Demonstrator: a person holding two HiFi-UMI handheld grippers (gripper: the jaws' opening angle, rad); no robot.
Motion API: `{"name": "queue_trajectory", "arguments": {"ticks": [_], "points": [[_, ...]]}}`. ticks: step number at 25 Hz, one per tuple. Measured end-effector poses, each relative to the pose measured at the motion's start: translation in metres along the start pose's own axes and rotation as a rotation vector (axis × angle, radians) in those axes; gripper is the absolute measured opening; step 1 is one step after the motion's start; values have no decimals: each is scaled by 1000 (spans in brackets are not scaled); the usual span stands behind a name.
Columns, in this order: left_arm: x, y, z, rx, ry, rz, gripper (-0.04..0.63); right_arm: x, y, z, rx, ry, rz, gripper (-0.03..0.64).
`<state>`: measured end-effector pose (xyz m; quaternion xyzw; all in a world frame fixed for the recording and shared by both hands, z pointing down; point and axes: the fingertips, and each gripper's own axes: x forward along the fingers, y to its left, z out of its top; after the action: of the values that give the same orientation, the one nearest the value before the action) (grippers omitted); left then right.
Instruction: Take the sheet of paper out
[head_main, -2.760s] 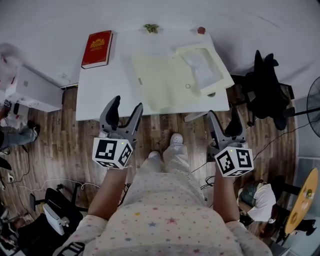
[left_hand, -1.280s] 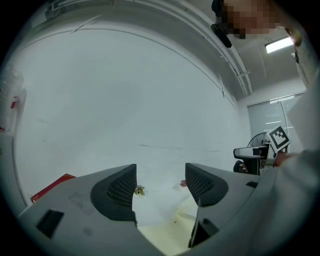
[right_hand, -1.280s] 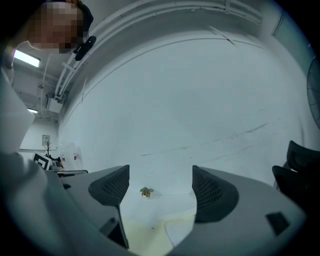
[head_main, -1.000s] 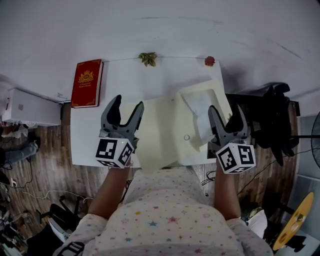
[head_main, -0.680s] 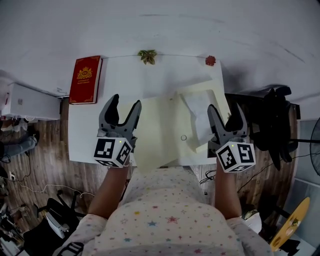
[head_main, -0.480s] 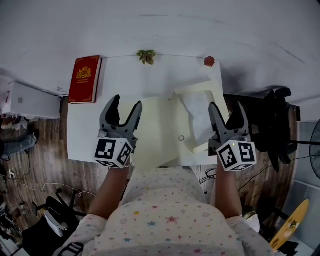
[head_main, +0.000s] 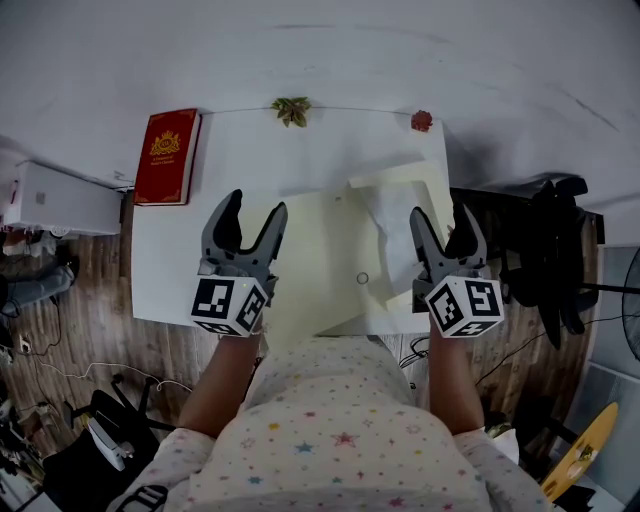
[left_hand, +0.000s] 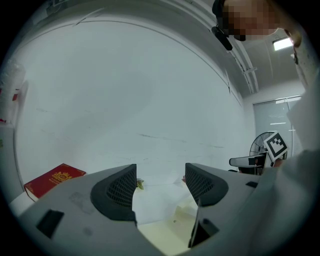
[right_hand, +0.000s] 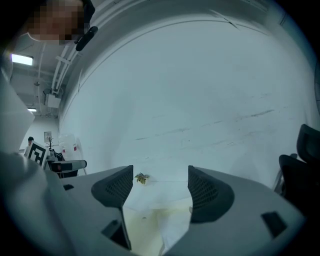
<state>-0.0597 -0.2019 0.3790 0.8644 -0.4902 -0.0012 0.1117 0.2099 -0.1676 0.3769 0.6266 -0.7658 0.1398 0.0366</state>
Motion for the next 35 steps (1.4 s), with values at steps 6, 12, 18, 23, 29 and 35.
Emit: {"name": "queue_trajectory", "arguments": {"ticks": [6,12,18,23,29,35], "points": [[3,4,-16,-6,19,14,281,16,-6,-40,9,95,-5,316],[7,6,-34,-24,42,19,281,33,-10,-79,13,193,10,278],[14,7,-46,-24,57,21,281,48,-17,-117,10,297,9,250],[19,8,-62,-42,87,23,281,57,-18,-144,9,373,28,230],[24,9,-79,-52,121,25,281,64,-18,-173,-43,471,36,223],[24,12,-90,-59,147,26,281,71,-17,-198,-75,556,36,221]]}}
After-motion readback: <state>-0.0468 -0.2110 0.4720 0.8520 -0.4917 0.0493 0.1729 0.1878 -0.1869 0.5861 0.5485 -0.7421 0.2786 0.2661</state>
